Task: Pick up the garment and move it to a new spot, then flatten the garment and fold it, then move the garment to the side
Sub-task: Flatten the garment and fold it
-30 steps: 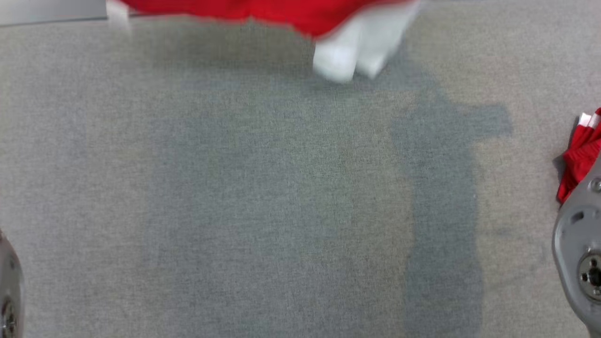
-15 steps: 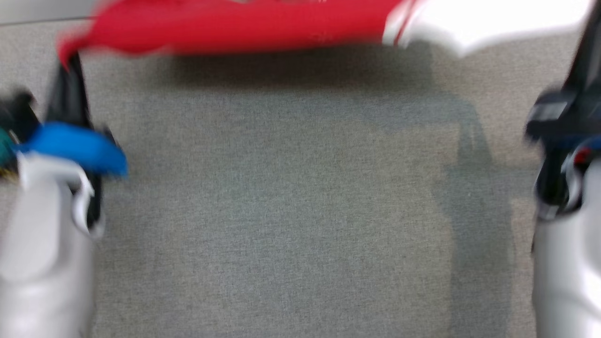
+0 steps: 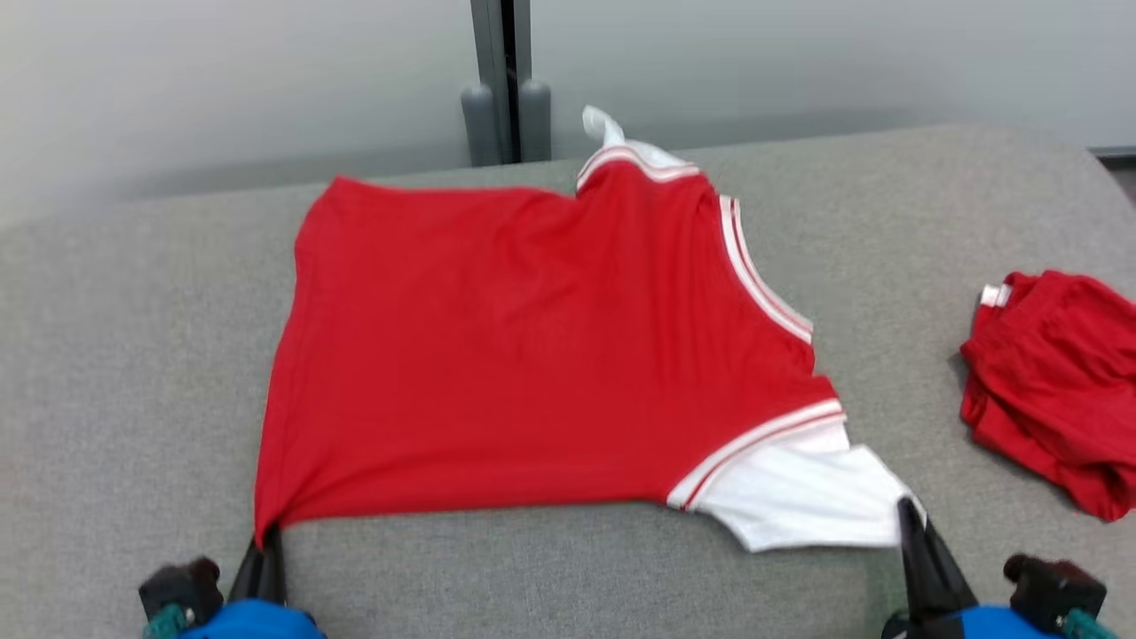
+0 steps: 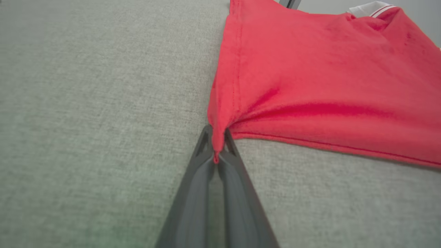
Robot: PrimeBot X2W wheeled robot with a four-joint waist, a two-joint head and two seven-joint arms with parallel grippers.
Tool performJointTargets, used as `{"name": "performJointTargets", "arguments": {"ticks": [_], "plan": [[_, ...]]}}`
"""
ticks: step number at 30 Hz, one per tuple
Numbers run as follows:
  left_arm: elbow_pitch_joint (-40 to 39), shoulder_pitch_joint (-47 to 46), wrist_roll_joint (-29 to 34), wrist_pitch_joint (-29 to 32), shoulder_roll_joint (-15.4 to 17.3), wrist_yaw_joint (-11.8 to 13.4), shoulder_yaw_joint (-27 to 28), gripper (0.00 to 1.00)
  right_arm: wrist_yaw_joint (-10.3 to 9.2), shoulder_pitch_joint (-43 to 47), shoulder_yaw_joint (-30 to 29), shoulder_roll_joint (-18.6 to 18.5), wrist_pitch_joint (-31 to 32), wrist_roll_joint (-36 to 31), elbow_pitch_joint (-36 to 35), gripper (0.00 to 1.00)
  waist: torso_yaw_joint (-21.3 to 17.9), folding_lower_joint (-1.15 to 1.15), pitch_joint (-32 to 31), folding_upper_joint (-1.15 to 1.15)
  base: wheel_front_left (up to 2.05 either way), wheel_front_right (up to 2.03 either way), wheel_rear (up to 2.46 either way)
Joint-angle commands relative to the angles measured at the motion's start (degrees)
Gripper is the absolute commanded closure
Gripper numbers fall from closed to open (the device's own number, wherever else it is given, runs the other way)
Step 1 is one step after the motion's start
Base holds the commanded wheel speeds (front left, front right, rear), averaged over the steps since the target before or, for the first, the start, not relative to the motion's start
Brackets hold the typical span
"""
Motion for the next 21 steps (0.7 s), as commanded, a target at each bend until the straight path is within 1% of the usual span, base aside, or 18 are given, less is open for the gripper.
{"name": "performJointTargets", "arguments": {"ticks": [1,6,12,15,18,21], "plan": [[0.2,1.6,0.5,-0.1,0.0,0.7,0.5,1.00,-0.05,1.5,-0.1,-0.5,-0.3,-0.3,0.5,1.00,-1.2,0.02,-1.9,0.02,0.00,0.00,0.00],[-0.6,7.4,2.5,-0.1,-1.5,0.6,0.2,1.00,-0.05,6.1,-0.6,-0.5,-0.3,-1.4,2.7,1.00,-1.0,0.02,-6.2,0.02,0.00,0.00,0.00],[-3.1,13.8,4.2,-0.1,-2.4,0.5,0.1,1.00,-0.05,10.6,0.0,-0.5,-0.3,-0.9,2.7,1.00,-0.5,0.02,-8.9,0.02,0.00,0.00,0.00],[-4.6,16.6,4.4,-0.1,-2.7,0.2,-0.1,1.00,-0.04,11.9,0.1,-0.5,-0.3,-2.6,1.2,1.00,-0.2,0.02,-9.5,0.02,0.00,0.00,0.00],[-6.7,17.8,4.1,-0.1,-2.8,0.1,0.7,1.00,-0.04,12.7,-0.7,-0.4,-0.3,-1.4,-0.6,1.00,0.1,0.02,-9.7,0.02,0.00,0.00,0.00],[-9.8,17.2,4.5,-0.1,-3.0,0.0,0.3,1.00,-0.04,11.4,-0.8,-0.5,-0.3,-0.2,-2.9,1.00,0.5,0.02,-9.4,0.02,0.00,0.00,0.00]]}}
